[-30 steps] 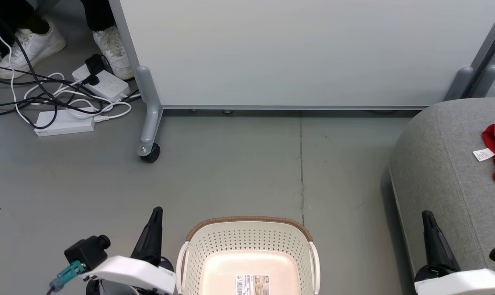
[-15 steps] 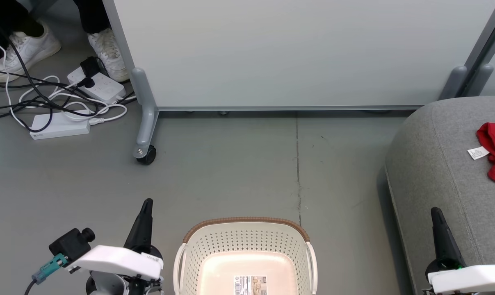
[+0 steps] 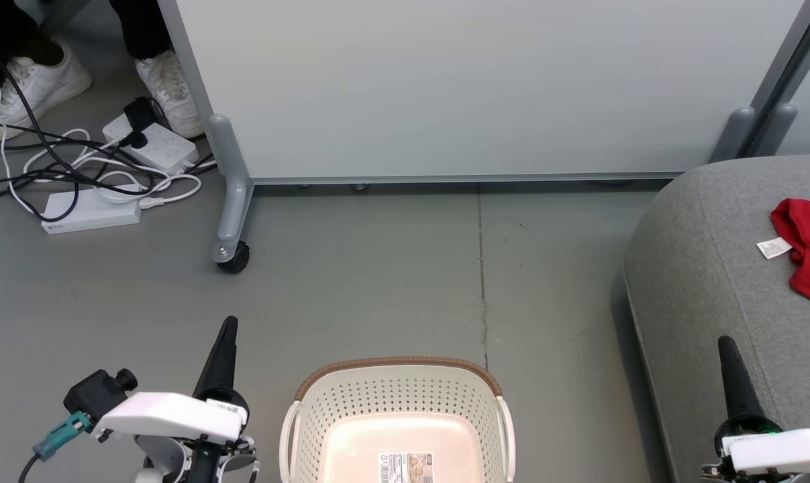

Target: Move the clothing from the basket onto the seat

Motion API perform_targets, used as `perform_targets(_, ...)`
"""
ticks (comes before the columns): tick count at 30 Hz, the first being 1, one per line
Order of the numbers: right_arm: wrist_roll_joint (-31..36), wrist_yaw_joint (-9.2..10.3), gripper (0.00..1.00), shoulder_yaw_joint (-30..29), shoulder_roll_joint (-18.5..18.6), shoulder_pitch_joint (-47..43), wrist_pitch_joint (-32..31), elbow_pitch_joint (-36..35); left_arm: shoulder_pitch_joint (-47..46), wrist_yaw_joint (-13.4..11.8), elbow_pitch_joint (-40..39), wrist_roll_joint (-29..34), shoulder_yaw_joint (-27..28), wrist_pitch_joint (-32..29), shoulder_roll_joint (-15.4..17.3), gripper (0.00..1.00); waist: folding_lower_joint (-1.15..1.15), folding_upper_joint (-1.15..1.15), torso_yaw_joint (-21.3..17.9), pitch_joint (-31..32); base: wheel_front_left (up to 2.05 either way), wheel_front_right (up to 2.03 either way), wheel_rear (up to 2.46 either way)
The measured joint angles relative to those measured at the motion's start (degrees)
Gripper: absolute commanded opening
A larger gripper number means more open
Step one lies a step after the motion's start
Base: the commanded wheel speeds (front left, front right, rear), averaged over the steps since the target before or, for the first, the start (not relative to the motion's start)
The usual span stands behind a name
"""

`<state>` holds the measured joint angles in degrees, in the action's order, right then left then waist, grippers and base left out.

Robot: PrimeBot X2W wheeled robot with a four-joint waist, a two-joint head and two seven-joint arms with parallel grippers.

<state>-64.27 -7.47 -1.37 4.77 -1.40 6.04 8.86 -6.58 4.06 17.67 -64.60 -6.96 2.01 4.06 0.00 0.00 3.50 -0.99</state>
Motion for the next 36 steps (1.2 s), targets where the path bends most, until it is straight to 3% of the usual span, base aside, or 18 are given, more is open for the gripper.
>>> perform_targets(36,-18.6,0.05,0.00,-2.6,0.6,1.5,-3.6,0.4,-4.3,2.0,2.3,-17.2,4.5,-5.6,0.0,0.00,0.00,0.00,-1.8,0.5,0.00,0.00,0.00)
